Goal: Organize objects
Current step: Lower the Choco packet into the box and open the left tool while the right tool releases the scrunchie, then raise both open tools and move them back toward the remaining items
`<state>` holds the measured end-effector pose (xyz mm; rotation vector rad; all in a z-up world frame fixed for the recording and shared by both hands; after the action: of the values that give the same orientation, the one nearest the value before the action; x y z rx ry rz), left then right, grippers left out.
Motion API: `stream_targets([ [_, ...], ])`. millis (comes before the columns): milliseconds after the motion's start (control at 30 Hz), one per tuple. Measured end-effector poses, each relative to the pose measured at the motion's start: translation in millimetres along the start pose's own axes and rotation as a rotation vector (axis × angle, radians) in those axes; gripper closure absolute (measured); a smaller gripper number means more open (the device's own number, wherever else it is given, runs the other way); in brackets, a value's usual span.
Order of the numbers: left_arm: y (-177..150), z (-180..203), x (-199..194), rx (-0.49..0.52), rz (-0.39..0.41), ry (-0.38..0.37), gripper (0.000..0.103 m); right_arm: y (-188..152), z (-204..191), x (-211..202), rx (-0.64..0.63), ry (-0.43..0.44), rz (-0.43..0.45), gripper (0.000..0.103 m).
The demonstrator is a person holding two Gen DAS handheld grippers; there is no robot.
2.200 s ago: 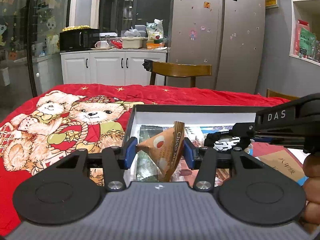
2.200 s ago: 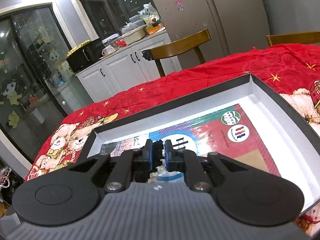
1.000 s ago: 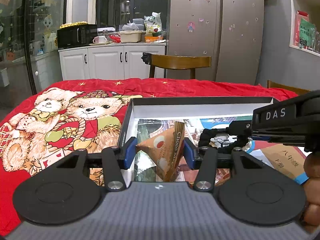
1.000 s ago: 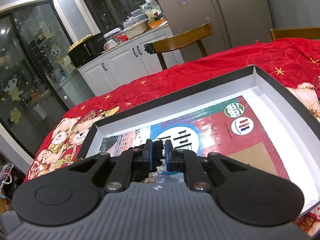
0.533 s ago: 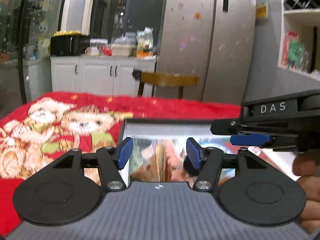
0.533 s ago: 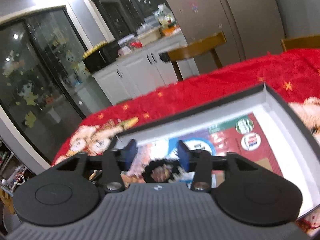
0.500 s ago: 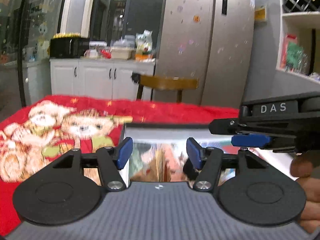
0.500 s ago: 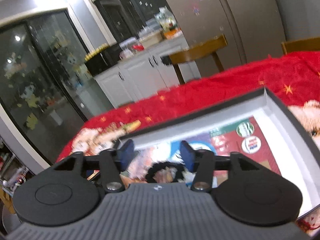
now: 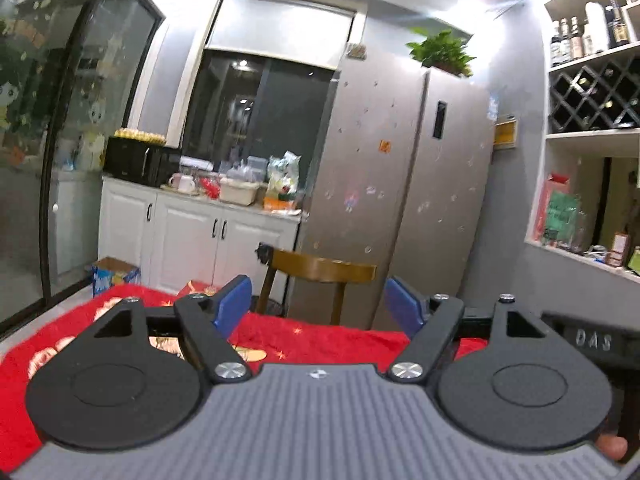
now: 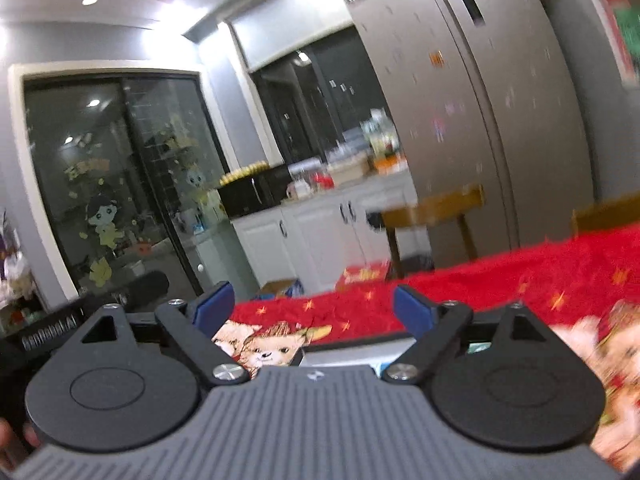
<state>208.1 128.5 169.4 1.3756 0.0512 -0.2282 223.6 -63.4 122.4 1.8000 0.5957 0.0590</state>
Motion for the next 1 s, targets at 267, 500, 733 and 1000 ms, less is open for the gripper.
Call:
stream_targets([
  [267, 5, 51, -91, 0.143, 0.110, -0.017, 0.024, 1, 3, -84, -0.085, -0.128, 0.095, 0.009],
  [500, -37, 65, -137, 0.160, 0.042, 0.017, 0.023, -29, 28, -134, -0.027, -0.194, 0.087, 0.009],
  [733, -99, 49, -124, 0.166, -0.152, 0.026, 0.023, -65, 37, -157, -0.064, -0.252, 0.086, 0.009],
  [1000, -182, 37, -98, 0.210, -0.386, 0.030, 0.023, -110, 67, -135, 0.020, -0.271, -0.046, 0.009],
])
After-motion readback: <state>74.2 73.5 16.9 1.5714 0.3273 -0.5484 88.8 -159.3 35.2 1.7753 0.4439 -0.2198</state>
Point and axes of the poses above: each gripper's, at about its wrist camera, not at the fingertips, and x roughly the way its jaws point, z to its right, y to its top, the point moved 6 cm from there along x, roughly the way its jaws point, and after that the axes turned 4 degrees about -z, right-handed, at the moved point
